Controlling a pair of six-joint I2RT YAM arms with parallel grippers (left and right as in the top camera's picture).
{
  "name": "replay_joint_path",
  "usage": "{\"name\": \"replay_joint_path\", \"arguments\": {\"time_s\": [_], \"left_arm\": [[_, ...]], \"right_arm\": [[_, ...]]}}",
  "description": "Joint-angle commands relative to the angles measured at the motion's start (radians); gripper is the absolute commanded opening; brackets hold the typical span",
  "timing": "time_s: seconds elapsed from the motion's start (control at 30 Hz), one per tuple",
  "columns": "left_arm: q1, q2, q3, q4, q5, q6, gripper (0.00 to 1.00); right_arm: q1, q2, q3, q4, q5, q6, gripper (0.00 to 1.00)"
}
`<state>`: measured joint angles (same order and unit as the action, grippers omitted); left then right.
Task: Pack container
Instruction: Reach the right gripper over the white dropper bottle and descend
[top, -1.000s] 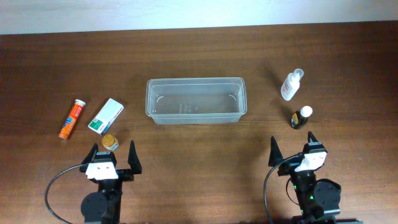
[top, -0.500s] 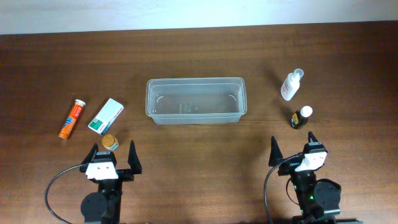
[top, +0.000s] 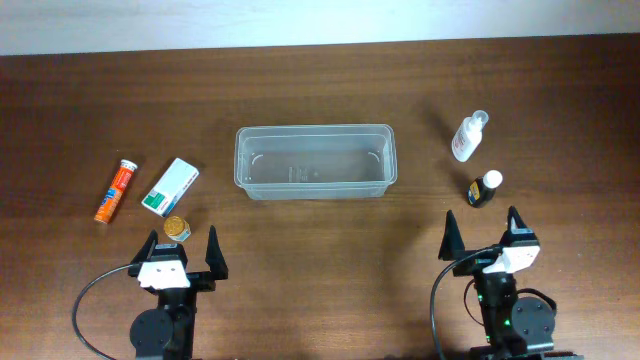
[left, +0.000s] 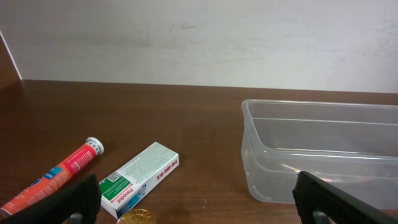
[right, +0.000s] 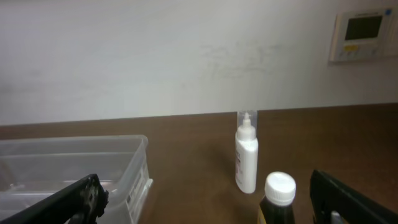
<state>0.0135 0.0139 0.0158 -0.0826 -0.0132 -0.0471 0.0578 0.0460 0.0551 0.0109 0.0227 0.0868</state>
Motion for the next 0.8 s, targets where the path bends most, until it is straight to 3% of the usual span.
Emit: {"name": "replay_joint_path", "arguments": {"time_s": [0.0, 0.27, 0.57, 0.77], "left_arm": [[0.004, -0.003, -0.006, 0.0, -0.01, -0.009, 0.99], [0.004, -0.003, -0.006, 0.0, -0.01, -0.009, 1.0], [0.004, -0.003, -0.006, 0.0, -0.01, -0.009, 0.99], [0.004, -0.003, -0.006, 0.0, -0.01, -0.009, 0.99]], "right_arm": [[-0.008, 0.077, 0.119, -0.019, 0.016, 0.03, 0.98], [-0.008, 0.496, 0.499, -0.172, 0.011, 0.029, 0.98], [-0.074, 1.033, 1.199, -0.717, -0.005, 0.014, 0.98], [-0.152, 1.288, 1.533, -0.996, -0.076, 0.015, 0.98]]}}
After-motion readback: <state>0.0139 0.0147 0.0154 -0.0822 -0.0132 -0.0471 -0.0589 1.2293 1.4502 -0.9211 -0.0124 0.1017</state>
